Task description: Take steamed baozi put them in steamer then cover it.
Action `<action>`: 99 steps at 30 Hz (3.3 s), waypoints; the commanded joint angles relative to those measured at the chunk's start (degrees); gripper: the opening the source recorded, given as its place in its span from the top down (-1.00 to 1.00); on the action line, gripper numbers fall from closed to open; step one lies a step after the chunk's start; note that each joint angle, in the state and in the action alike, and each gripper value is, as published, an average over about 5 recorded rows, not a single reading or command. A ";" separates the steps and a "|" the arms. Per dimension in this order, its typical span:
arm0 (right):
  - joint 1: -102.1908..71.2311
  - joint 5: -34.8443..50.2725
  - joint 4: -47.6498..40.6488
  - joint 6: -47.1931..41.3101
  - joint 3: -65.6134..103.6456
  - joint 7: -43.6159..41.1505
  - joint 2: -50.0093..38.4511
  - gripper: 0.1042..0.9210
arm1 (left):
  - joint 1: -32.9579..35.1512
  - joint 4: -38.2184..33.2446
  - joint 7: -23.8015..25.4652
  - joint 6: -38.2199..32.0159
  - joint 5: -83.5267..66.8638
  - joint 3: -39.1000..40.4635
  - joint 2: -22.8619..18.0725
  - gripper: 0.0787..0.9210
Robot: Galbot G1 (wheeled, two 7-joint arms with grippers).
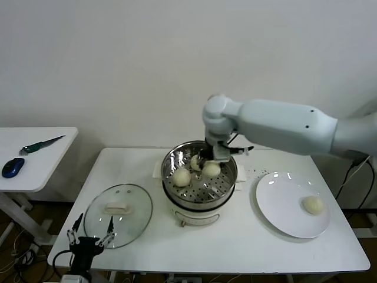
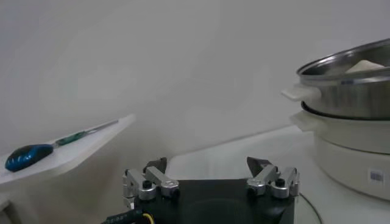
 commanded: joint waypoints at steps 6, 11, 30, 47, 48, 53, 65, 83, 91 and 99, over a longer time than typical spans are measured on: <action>-4.00 -1.84 1.21 1.12 -0.84 -0.09 3.49 -0.41 | 0.20 0.62 -0.06 -0.30 -0.79 -0.28 0.07 -0.77; -3.85 -1.89 1.46 0.42 -1.17 -0.20 2.54 -0.45 | -0.02 0.79 -0.06 -0.23 -0.78 -0.25 0.18 -0.77; 3.57 4.17 -3.02 -4.52 2.90 1.03 -6.17 -0.76 | -0.28 1.09 -0.18 -0.26 -0.78 -0.42 0.68 -0.77; -5.29 23.73 -9.04 -42.91 5.49 4.37 -36.71 -0.76 | -0.80 0.67 -0.20 -0.11 -0.70 0.50 0.56 -0.77; -8.32 22.93 -9.47 -42.68 8.14 3.66 -38.18 -0.76 | -0.79 0.59 -0.16 -0.08 -0.69 0.53 0.54 -0.77; -23.73 17.22 -13.22 -40.84 21.37 0.81 -42.48 -0.76 | -0.65 0.16 0.05 0.06 -0.50 0.57 0.47 -0.77; -41.87 5.98 -26.00 -34.96 39.67 -0.56 -39.18 -0.76 | 0.05 0.05 0.12 0.27 0.39 0.43 -0.15 -0.77; -42.28 3.13 -35.17 -33.86 42.42 0.30 -30.47 -0.76 | 0.02 1.12 0.05 0.19 0.75 0.05 -0.38 -0.77; -41.20 3.38 -35.23 -34.08 40.91 0.45 -29.56 -0.75 | 0.22 0.96 0.07 -0.07 1.11 -0.21 -0.33 -0.77; -38.43 5.27 -34.43 -34.52 38.73 0.43 -30.41 -0.37 | 0.67 0.59 0.07 -0.11 0.99 -0.30 -0.19 -0.77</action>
